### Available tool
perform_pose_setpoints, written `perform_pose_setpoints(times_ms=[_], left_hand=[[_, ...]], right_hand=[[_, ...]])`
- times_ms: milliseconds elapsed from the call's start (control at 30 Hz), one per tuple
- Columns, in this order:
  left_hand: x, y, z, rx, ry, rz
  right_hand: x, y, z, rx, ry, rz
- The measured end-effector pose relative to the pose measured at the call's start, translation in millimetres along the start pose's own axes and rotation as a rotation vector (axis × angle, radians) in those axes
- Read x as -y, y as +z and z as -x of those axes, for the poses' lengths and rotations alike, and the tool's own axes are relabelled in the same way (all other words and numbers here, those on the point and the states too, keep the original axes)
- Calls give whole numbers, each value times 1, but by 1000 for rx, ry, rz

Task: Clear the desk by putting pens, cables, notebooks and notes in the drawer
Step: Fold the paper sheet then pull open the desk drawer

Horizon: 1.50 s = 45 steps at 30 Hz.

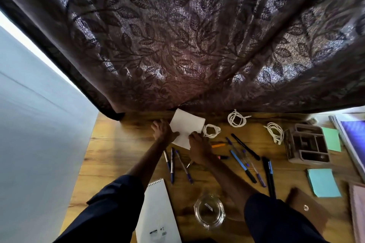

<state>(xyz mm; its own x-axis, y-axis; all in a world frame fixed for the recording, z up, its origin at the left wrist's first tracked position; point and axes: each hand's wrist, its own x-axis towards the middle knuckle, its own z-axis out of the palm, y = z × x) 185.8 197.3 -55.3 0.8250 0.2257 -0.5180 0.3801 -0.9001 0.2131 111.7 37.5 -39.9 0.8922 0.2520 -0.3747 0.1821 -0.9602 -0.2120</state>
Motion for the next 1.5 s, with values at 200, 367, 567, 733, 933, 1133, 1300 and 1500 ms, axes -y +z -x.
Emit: perform_pose_setpoints(times_ms=[200, 367, 567, 733, 933, 1133, 1300, 1500], left_hand=[[-12, -5, 10, 49, 18, 161], [-10, -12, 9, 26, 53, 256], [-9, -19, 20, 9, 85, 353], [-1, -34, 47, -66, 130, 504], [25, -65, 87, -76, 355, 548], [26, -98, 139, 111, 556, 797], [19, -99, 173, 148, 604, 789], [0, -73, 210, 121, 653, 740]], right_hand=[[1, 2, 0, -35, -11, 0], [-1, 2, -1, -25, -7, -21], [-4, 3, 2, -53, -10, -98], [-12, -4, 14, -234, 39, -435], [-19, -41, 39, -395, 336, -962], [-19, -93, 93, 137, 119, -1701], [-16, -104, 127, -185, 58, -1685], [-28, -98, 163, -432, 146, -1416]])
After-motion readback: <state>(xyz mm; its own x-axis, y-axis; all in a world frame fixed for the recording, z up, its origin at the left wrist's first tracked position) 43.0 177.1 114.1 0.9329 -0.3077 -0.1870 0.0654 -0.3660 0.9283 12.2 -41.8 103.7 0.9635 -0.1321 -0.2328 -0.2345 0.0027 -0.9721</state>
